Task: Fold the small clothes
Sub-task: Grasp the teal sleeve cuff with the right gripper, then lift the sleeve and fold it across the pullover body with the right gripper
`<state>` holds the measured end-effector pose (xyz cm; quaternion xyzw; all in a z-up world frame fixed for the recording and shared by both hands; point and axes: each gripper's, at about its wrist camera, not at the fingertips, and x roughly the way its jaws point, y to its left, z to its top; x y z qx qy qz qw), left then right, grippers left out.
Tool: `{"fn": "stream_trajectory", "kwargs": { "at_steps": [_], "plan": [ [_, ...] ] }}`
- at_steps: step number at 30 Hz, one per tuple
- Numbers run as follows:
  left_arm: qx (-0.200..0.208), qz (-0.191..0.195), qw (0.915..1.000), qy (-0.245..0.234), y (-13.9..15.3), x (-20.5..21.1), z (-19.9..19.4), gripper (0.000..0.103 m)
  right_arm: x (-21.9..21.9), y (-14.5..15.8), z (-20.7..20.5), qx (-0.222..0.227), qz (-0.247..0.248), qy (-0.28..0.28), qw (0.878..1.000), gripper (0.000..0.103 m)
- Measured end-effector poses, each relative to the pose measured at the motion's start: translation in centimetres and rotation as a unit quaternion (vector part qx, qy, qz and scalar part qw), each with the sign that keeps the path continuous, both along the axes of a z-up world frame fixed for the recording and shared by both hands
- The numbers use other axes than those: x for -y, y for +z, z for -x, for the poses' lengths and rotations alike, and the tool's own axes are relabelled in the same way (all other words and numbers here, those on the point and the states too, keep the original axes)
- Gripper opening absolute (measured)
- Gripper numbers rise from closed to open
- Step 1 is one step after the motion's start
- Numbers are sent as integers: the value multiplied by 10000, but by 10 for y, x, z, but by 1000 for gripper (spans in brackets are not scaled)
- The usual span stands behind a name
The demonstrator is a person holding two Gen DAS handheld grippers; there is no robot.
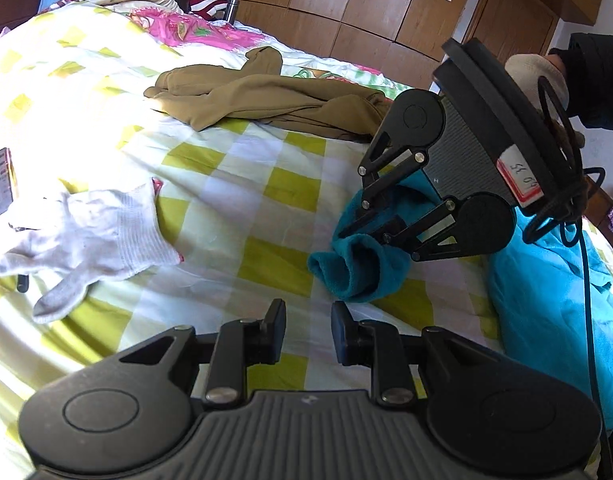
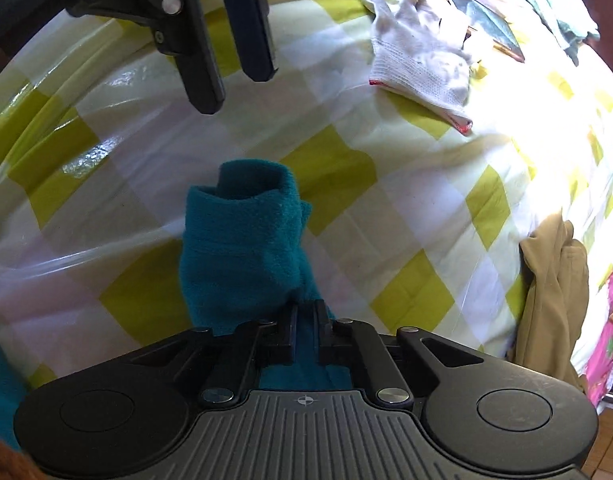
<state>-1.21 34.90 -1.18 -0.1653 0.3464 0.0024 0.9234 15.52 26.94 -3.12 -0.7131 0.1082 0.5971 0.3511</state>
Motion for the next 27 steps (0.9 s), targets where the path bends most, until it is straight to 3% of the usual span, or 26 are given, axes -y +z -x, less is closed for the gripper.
{"fn": "stream_trajectory", "kwargs": {
  "at_steps": [2, 5, 6, 8, 14, 21, 25, 27],
  "plan": [
    [54, 75, 10000, 16, -2, -2, 4, 37, 5, 6, -1, -59, -111, -82, 9999, 0],
    [147, 214, 9997, -15, -4, -4, 6, 37, 11, 24, 2, -111, -419, -204, 9989, 0],
    [166, 225, 9996, -35, -4, -3, 6, 37, 14, 27, 5, -54, -585, -65, 9983, 3],
    [193, 234, 9995, -80, -4, -2, 5, 37, 14, 30, 10, -29, -652, 199, 9977, 18],
    [209, 279, 9991, -228, -3, 1, 11, 37, 2, 11, 23, 126, 320, 861, 9957, 19],
    [329, 393, 9971, -563, -3, 13, 4, 37, 7, 11, 22, 232, 875, 1116, 9896, 20],
    [482, 320, 9956, -738, 2, 22, -6, 37, 9, 3, 25, 402, 833, 1413, 9856, 38],
    [471, 319, 9951, -815, 1, 28, -8, 38, 10, -1, 26, 440, 818, 1552, 9835, 39]
  ]
}}
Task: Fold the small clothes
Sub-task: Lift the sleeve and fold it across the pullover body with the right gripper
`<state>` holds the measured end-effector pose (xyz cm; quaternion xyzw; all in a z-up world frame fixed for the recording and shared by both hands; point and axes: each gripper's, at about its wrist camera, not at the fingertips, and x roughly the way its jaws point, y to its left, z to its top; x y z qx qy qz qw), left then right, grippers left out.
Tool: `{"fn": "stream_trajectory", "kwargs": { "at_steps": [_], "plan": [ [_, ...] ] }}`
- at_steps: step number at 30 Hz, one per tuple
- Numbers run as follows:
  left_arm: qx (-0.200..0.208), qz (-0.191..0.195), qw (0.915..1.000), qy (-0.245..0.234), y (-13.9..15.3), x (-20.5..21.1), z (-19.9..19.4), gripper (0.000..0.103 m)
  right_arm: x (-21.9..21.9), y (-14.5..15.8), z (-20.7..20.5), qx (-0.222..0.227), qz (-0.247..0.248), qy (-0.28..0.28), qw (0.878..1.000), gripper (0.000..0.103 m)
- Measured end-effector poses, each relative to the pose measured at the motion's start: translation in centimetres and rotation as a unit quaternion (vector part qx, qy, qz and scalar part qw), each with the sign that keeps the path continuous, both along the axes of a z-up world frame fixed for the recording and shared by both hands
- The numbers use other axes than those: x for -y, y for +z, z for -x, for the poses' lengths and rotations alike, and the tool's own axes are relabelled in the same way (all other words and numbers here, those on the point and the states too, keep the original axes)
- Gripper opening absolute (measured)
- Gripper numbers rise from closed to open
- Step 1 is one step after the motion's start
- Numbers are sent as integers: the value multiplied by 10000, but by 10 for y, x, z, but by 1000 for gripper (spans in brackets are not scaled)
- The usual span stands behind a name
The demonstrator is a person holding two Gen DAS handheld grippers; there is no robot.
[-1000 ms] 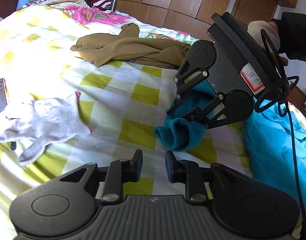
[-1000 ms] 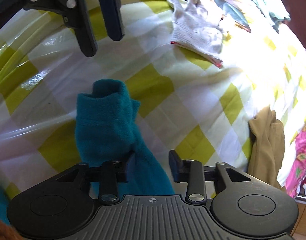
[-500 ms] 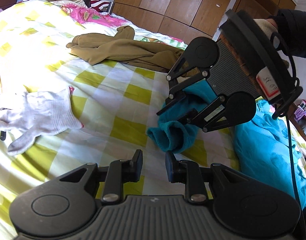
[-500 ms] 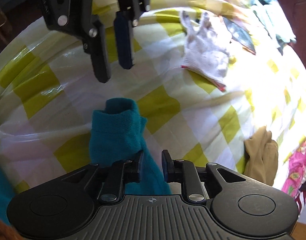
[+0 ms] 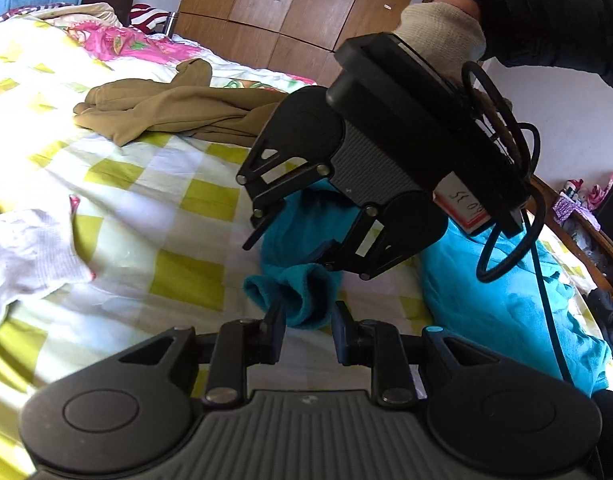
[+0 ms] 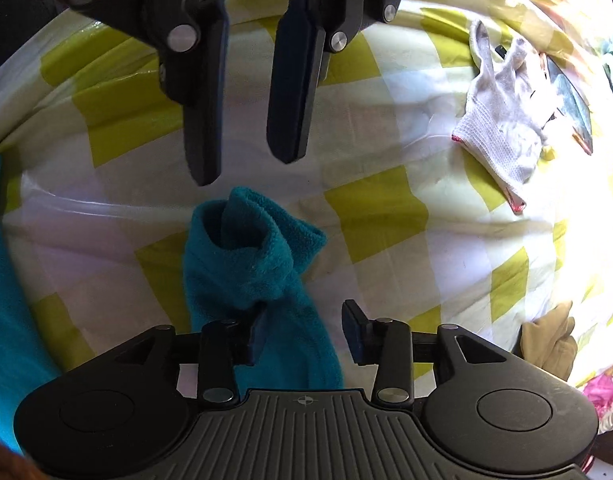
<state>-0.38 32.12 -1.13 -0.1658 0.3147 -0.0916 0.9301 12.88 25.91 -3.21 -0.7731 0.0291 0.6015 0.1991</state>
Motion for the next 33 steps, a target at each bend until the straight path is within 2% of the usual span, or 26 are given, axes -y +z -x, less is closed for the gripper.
{"fn": "stream_trajectory", "kwargs": {
  "at_steps": [1, 3, 4, 5, 7, 9, 10, 12, 13, 14, 16, 18, 19, 21, 22, 23, 24, 26, 28, 30, 31, 32, 33],
  "plan": [
    [-29, -4, 10000, 22, -1, 2, -1, 38, 3, -3, 2, 41, 4, 107, 9999, 38],
    [-93, 22, 9999, 57, -4, 4, -3, 37, 10, -12, 8, 154, -11, 340, 9993, 29],
    [-102, 24, 9999, 67, -3, 5, -3, 37, 11, -16, 9, 173, 27, 227, 9996, 16],
    [-113, 7, 9999, 103, -2, 6, -3, 37, 12, -18, 11, 167, 33, 49, 9998, 13],
    [-145, -3, 9997, 195, 0, 6, -1, 38, 22, -16, 13, 169, -278, -232, 9992, 10],
    [-137, 15, 9995, 300, 5, 6, 2, 38, 27, 2, 12, 56, -660, -853, 9942, 5],
    [-112, 12, 9993, 361, 9, 7, 3, 38, 26, 15, 7, -58, -901, -1298, 9874, 5],
    [-27, -50, 9989, 461, 19, 9, 1, 38, 28, 49, -8, -258, -1543, -2227, 9623, 5],
    [38, -73, 9987, 508, 25, 10, -1, 38, 31, 71, -21, -347, -1970, -2774, 9397, 5],
    [104, -83, 9985, 525, 31, 12, -5, 39, 37, 96, -35, -442, -2433, -3328, 9100, 5],
    [299, -183, 9981, 503, 47, 19, -18, 41, 56, 143, -66, -653, -3241, -4297, 8403, 5],
    [609, -403, 9963, 463, 67, 32, -39, 44, 92, 194, -105, -907, -4099, -5232, 7417, 5],
    [757, -493, 9951, 407, 76, 40, -52, 45, 116, 217, -124, -1047, -4493, -5631, 6856, 5],
    [1040, -637, 9923, 235, 93, 57, -86, 47, 179, 253, -158, -1311, -5235, -6268, 5621, 5],
    [1135, -699, 9910, 127, 99, 67, -103, 47, 209, 262, -169, -1413, -5490, -6461, 5111, 5],
    [1230, -785, 9893, -6, 105, 80, -122, 47, 248, 268, -179, -1538, -5780, -6656, 4463, 5],
    [1314, -880, 9873, -137, 108, 95, -138, 48, 280, 267, -184, -1621, -5967, -6772, 3989, 5],
    [1389, -1008, 9842, -435, 109, 126, -169, 48, 352, 249, -191, -1658, -6197, -7081, 2950, 5],
    [1341, -1140, 9817, -729, 101, 156, -197, 49, 417, 205, -193, -1664, -6172, -7397, 2105, 5],
    [1152, -1407, 9789, -935, 86, 187, -222, 50, 467, 158, -191, -1479, -5940, -7755, 1547, 5],
    [1044, -1555, 9770, -1022, 78, 198, -231, 50, 484, 136, -191, -1387, -5794, -7920, 1337, 5],
    [887, -1772, 9739, -1110, 68, 212, -242, 50, 499, 106, -194, -1359, -5543, -8146, 1032, 6],
    [732, -1939, 9716, -1139, 58, 222, -249, 50, 512, 84, -195, -1377, -5334, -8305, 819, 6]
  ]
}}
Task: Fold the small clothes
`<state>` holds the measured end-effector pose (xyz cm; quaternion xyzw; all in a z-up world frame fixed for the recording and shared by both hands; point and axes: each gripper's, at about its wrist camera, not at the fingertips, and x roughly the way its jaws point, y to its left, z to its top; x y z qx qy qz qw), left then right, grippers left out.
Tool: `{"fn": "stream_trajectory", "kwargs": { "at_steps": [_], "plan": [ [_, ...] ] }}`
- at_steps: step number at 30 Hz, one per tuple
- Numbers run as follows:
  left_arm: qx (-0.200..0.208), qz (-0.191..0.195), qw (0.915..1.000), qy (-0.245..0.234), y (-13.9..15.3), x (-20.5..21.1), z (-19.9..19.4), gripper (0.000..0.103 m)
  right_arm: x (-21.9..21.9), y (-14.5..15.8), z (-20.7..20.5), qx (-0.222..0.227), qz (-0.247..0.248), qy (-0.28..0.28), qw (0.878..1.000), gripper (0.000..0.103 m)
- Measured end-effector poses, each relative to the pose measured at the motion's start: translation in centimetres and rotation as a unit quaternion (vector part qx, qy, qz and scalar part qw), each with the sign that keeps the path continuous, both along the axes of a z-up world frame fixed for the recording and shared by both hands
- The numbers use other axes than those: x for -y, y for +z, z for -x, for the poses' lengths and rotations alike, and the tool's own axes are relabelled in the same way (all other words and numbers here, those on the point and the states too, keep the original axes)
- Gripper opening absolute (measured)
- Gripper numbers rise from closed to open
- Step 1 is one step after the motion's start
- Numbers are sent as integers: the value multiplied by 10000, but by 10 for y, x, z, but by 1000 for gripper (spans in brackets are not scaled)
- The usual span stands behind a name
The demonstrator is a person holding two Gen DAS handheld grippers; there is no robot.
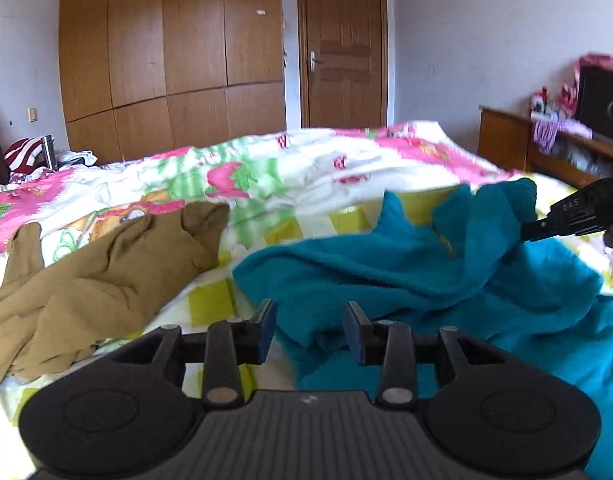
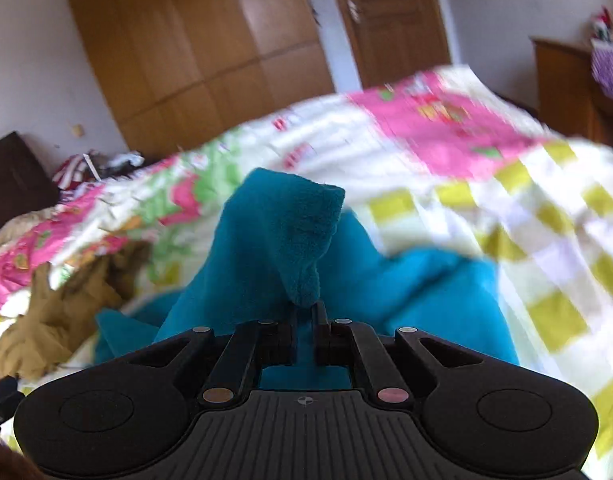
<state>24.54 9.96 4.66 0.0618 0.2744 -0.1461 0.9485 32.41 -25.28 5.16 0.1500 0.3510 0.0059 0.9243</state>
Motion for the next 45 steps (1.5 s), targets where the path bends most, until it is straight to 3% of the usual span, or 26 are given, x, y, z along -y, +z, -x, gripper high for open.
{"fn": "stream_trajectory", "kwargs": {
  "at_steps": [2, 6, 9, 12, 15, 17, 20, 23, 25, 27, 29, 30, 31, 32, 33, 35, 40, 43, 45],
  "plan": [
    [-208, -211, 9996, 41, -14, 12, -8, 50, 10, -27, 3, -270, -167, -152, 9994, 6],
    [141, -739, 9971, 66, -20, 28, -4, 50, 7, -29, 17, -185, -79, -51, 9998, 13],
    [484, -1099, 9927, -117, -22, 38, -5, 52, 8, -13, 24, -23, 705, -88, 9975, 13],
    [719, -1671, 9828, -308, -36, 44, -12, 53, 5, 3, 36, 361, 1397, -41, 9895, 13],
    [619, -1908, 9787, -436, -53, 43, -18, 53, -20, 11, 49, 700, 1940, 584, 9767, 22],
    [534, -1840, 9804, -458, -59, 41, -21, 52, -58, 10, 50, 817, 2308, 1496, 9580, 36],
    [552, -1624, 9844, -394, -59, 36, -22, 45, -119, 5, 32, 1011, 2488, 2583, 9280, 41],
    [785, -1557, 9835, -486, -49, 21, -11, 45, -164, -3, 3, 1139, 2602, 3091, 9076, 41],
    [854, -1391, 9852, -515, -43, 8, -11, 57, -183, -10, -18, 988, 2609, 3254, 9035, 41],
    [850, -1083, 9892, -498, -42, -5, -21, 75, -195, -18, -38, 794, 2524, 3413, 9020, 42],
    [705, -1049, 9901, -607, -49, -9, -39, 86, -206, -27, -53, 604, 2569, 3464, 9002, 42],
    [612, -1013, 9908, -657, -54, -9, -48, 86, -208, -29, -58, 548, 2572, 3477, 9000, 42],
    [542, -905, 9918, -726, -56, -10, -54, 85, -209, -29, -61, 497, 2536, 3472, 9015, 41],
    [435, -667, 9932, -850, -58, -12, -62, 73, -209, -29, -63, 465, 2516, 3415, 9044, 41],
    [306, -443, 9939, -964, -60, -13, -68, 55, -208, -28, -64, 431, 2533, 3390, 9050, 41],
    [38, -163, 9947, -1011, -64, -14, -79, 46, -206, -29, -66, 368, 2651, 3438, 9001, 40],
    [85, 21, 9932, -1163, -63, -21, -71, 41, -198, -28, -70, 174, 2632, 3479, 8997, 39],
    [118, -100, 9931, -1163, -64, -16, -65, 38, -203, -29, -68, 341, 2930, 3503, 8890, 39],
    [223, -253, 9923, -1190, -63, -13, -59, 37, -209, -27, -66, 420, 2801, 3603, 8888, 41]
  ]
}}
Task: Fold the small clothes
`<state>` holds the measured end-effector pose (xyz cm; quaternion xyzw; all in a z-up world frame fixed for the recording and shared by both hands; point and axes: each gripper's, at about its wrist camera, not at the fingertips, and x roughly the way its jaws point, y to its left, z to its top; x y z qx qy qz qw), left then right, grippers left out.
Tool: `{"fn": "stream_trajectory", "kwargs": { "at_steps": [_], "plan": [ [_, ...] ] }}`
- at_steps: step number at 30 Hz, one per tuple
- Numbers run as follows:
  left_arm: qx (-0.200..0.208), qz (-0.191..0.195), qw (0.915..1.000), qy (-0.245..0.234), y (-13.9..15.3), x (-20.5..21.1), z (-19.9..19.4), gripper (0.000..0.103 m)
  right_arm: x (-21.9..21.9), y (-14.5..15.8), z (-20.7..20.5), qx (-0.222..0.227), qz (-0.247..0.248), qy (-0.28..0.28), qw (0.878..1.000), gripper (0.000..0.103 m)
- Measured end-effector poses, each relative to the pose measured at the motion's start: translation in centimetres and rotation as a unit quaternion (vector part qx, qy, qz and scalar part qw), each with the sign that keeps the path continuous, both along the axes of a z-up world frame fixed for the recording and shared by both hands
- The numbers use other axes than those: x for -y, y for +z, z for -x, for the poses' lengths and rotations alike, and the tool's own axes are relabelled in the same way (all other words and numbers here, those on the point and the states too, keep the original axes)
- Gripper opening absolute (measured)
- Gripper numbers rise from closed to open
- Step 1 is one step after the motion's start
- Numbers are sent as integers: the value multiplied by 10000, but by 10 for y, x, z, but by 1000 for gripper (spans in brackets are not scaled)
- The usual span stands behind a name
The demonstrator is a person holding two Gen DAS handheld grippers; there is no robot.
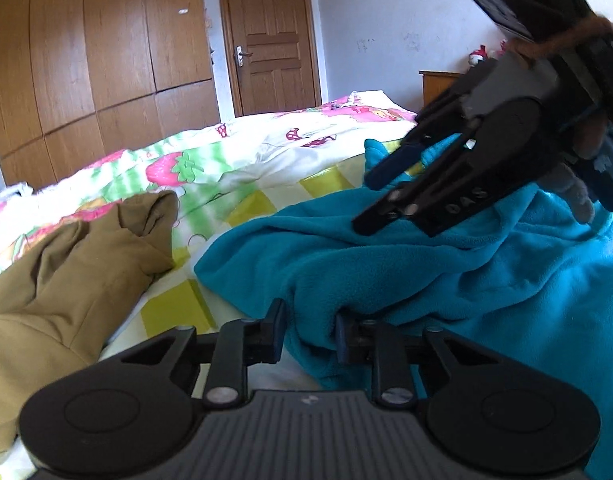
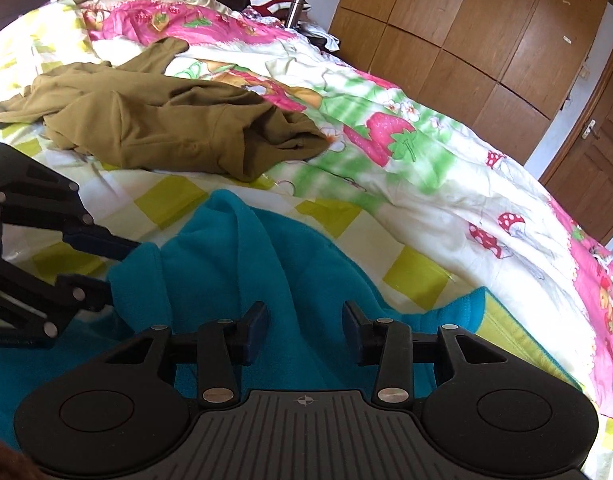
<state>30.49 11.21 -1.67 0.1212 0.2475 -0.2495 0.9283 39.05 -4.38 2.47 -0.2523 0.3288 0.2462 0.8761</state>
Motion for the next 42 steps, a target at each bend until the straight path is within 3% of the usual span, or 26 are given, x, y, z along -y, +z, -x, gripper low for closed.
{"fn": "stream_trajectory", "kwargs": {
  "at_steps": [3, 4, 5, 6, 10, 12, 13, 16, 19, 22, 24, 26, 27, 29, 30, 35, 36, 40, 41, 42],
  "plan": [
    [83, -118, 9999, 86, 2, 1, 4, 36, -13, -5, -4, 68, 79, 146, 9998, 42],
    [113, -174, 9998, 73, 2, 1, 7, 36, -18, -9, -10, 72, 228, 81, 9997, 34],
    [148, -246, 9996, 52, 2, 3, 9, 36, -22, -13, -15, 86, 403, -33, 9991, 8],
    [184, -336, 9993, 21, 1, 4, 11, 35, -22, -14, -21, 133, 518, -202, 9984, 0],
    [318, -804, 9962, -64, -6, 13, 15, 35, 0, -8, -62, 332, 438, -1147, 9919, 0],
    [416, -956, 9945, -65, -5, 16, 17, 36, 11, -1, -72, 385, 384, -1312, 9899, 0],
    [451, -1001, 9939, -80, -4, 17, 18, 36, 17, 7, -67, 332, 122, -1162, 9926, 1],
    [576, -1059, 9927, -37, -3, 21, 22, 41, 15, 21, -36, 35, -327, -491, 9983, 19],
    [651, -1068, 9922, 4, 0, 19, 24, 46, -11, 8, -7, 38, 9, 295, 9996, 46],
    [677, -855, 9940, 37, 9, 7, 26, 54, -32, -10, 1, 115, 319, 539, 9980, 51],
    [735, -652, 9951, 68, 12, 2, 20, 68, -37, -19, -4, 126, 467, 292, 9984, 45],
    [797, -803, 9936, 57, 6, 8, 10, 69, -33, -21, -10, 132, 467, 25, 9988, 7],
    [790, -959, 9923, 9, 1, 14, 3, 62, -28, -19, -16, -40, 342, -136, 9993, 3],
    [473, -967, 9941, -103, -4, 20, -7, 38, -21, -16, -22, -100, 276, -305, 9991, 1],
    [392, -966, 9945, -84, -5, 22, -7, 35, -18, -13, -22, -41, 307, -299, 9991, 1],
    [789, -990, 9914, -335, 9, 27, 23, 28, -6, 2, -36, 177, 436, -458, 9978, 0],
    [931, -1204, 9875, -417, 8, 33, 30, 19, -4, 3, -41, 176, 419, -523, 9976, 0],
    [821, -2269, 9654, -987, -20, 55, 51, 17, -2, -25, -55, 477, 1195, -823, 9883, 0],
    [807, -2389, 9621, -1035, -24, 55, 57, 17, 1, -29, -55, 332, 1180, -793, 9893, 1],
    [733, -2294, 9654, -998, -22, 51, 59, 17, 4, -29, -52, 308, 1076, -765, 9908, 1]
  ]
}}
